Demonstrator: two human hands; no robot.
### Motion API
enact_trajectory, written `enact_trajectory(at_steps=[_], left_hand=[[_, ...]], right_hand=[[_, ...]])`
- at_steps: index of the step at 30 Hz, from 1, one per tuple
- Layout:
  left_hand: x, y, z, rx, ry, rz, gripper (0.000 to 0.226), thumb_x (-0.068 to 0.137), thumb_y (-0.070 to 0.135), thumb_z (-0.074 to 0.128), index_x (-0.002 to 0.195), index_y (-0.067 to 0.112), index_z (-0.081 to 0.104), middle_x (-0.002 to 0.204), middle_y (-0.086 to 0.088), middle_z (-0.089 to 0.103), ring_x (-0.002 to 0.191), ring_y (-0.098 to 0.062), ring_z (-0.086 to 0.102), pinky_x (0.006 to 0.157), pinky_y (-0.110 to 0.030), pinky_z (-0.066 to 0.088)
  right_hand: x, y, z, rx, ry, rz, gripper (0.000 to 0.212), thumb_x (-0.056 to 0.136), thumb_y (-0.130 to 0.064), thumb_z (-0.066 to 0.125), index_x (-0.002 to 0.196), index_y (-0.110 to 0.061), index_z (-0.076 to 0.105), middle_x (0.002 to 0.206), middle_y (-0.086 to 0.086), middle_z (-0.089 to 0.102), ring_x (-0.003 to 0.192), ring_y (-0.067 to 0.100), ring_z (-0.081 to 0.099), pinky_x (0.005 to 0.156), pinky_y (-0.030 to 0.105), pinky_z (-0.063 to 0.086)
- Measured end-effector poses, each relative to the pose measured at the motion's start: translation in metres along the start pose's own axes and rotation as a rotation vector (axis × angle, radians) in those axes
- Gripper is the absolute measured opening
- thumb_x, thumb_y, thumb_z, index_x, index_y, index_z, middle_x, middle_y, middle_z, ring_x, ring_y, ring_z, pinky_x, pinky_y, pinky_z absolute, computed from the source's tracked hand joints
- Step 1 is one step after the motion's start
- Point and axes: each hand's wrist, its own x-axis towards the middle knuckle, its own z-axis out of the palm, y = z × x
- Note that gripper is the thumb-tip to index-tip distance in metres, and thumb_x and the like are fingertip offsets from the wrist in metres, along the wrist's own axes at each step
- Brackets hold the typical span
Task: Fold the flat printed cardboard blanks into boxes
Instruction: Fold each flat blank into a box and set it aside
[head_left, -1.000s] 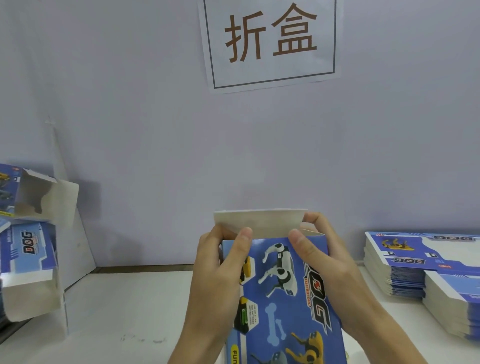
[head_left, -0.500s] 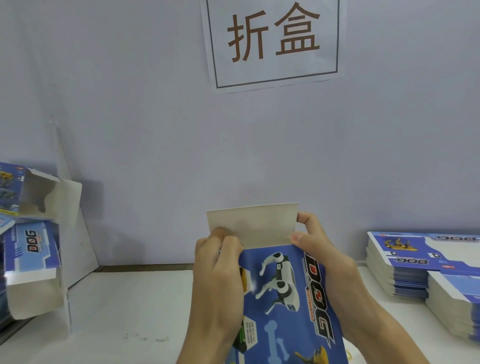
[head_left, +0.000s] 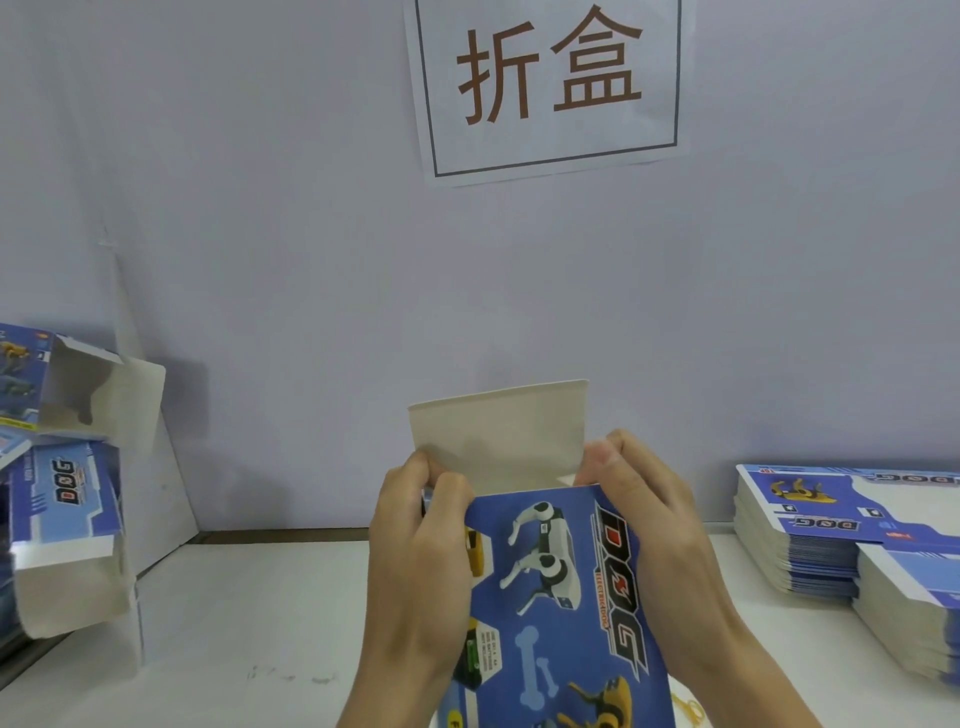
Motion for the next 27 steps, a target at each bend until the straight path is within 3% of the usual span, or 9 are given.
enact_trajectory(at_steps=[4, 7, 9, 11, 13, 17, 21, 24, 27], left_hand=[[0.001, -0.003, 0.002, -0.061, -0.014, -0.072, 0.036, 0.104, 0.026, 0.043, 0.073, 0.010, 0.054, 0.072, -0.019, 0.059, 0.061, -0.030, 0.055, 0.056, -0.036, 0.047], [0.001, -0.005, 0.002, -0.037, 0.018, -0.113, 0.034, 0.101, 0.014, 0.043, 0.070, 0.027, 0.049, 0.058, -0.007, 0.051, 0.051, -0.015, 0.049, 0.045, -0.024, 0.042], [0.000, -0.003, 0.002, -0.088, 0.052, -0.107, 0.026, 0.100, 0.013, 0.043, 0.093, 0.038, 0.047, 0.067, -0.004, 0.055, 0.051, -0.013, 0.050, 0.046, -0.024, 0.044], [0.000, -0.002, 0.002, -0.138, 0.049, -0.096, 0.043, 0.102, 0.016, 0.043, 0.119, 0.055, 0.040, 0.082, -0.002, 0.061, 0.054, -0.021, 0.058, 0.049, -0.026, 0.052], [0.001, -0.001, 0.002, -0.124, 0.014, -0.063, 0.051, 0.103, 0.018, 0.042, 0.123, 0.065, 0.040, 0.095, 0.001, 0.067, 0.068, -0.025, 0.068, 0.056, -0.029, 0.058], [0.001, -0.003, 0.000, -0.024, 0.031, 0.084, 0.030, 0.103, 0.013, 0.040, 0.092, 0.034, 0.057, 0.069, 0.008, 0.056, 0.050, -0.002, 0.045, 0.045, -0.010, 0.039], [-0.003, 0.001, 0.002, -0.072, -0.006, 0.108, 0.024, 0.091, 0.031, 0.038, 0.078, 0.015, 0.051, 0.071, -0.012, 0.039, 0.060, -0.015, 0.038, 0.050, -0.022, 0.037], [-0.005, 0.002, 0.001, -0.141, -0.062, 0.067, 0.039, 0.082, 0.050, 0.042, 0.089, 0.012, 0.051, 0.085, -0.026, 0.038, 0.073, -0.029, 0.042, 0.064, -0.041, 0.039], [-0.006, -0.002, 0.002, -0.120, -0.077, 0.070, 0.041, 0.087, 0.061, 0.048, 0.088, 0.020, 0.053, 0.081, -0.020, 0.043, 0.070, -0.028, 0.047, 0.058, -0.032, 0.045]], right_hand=[[0.003, 0.005, -0.001, -0.020, 0.087, 0.041, 0.058, 0.086, -0.058, 0.064, 0.078, -0.005, 0.044, 0.064, 0.020, 0.056, 0.053, 0.029, 0.063, 0.047, 0.030, 0.049], [0.003, 0.009, -0.003, -0.051, 0.085, 0.071, 0.025, 0.093, -0.032, 0.060, 0.076, -0.019, 0.047, 0.064, 0.007, 0.062, 0.053, 0.025, 0.066, 0.043, 0.027, 0.048], [0.004, 0.013, -0.007, -0.038, 0.097, 0.096, 0.007, 0.090, -0.028, 0.058, 0.089, -0.032, 0.052, 0.082, -0.001, 0.068, 0.061, 0.025, 0.071, 0.047, 0.027, 0.052], [0.005, 0.011, -0.006, -0.032, 0.076, 0.084, 0.030, 0.093, -0.025, 0.053, 0.109, -0.049, 0.054, 0.094, -0.008, 0.071, 0.070, 0.026, 0.075, 0.051, 0.029, 0.056], [0.006, 0.008, -0.004, -0.055, 0.037, 0.049, 0.039, 0.098, -0.021, 0.046, 0.116, -0.054, 0.056, 0.097, -0.007, 0.073, 0.074, 0.028, 0.075, 0.054, 0.030, 0.058], [0.003, 0.007, -0.003, -0.028, 0.021, -0.024, 0.018, 0.096, -0.029, 0.045, 0.092, -0.024, 0.062, 0.079, 0.013, 0.066, 0.065, 0.031, 0.067, 0.052, 0.033, 0.052], [-0.004, 0.003, 0.000, 0.126, -0.006, 0.029, 0.036, 0.080, -0.053, 0.051, 0.087, -0.019, 0.062, 0.086, 0.033, 0.056, 0.068, 0.034, 0.064, 0.058, 0.042, 0.054], [-0.004, 0.002, 0.000, 0.018, 0.005, -0.005, 0.040, 0.082, -0.057, 0.054, 0.088, -0.018, 0.056, 0.083, 0.032, 0.052, 0.068, 0.042, 0.059, 0.059, 0.052, 0.050], [-0.002, 0.003, -0.002, -0.024, -0.004, -0.023, 0.027, 0.086, -0.047, 0.051, 0.087, -0.020, 0.055, 0.075, 0.017, 0.064, 0.068, 0.030, 0.069, 0.053, 0.036, 0.053]])
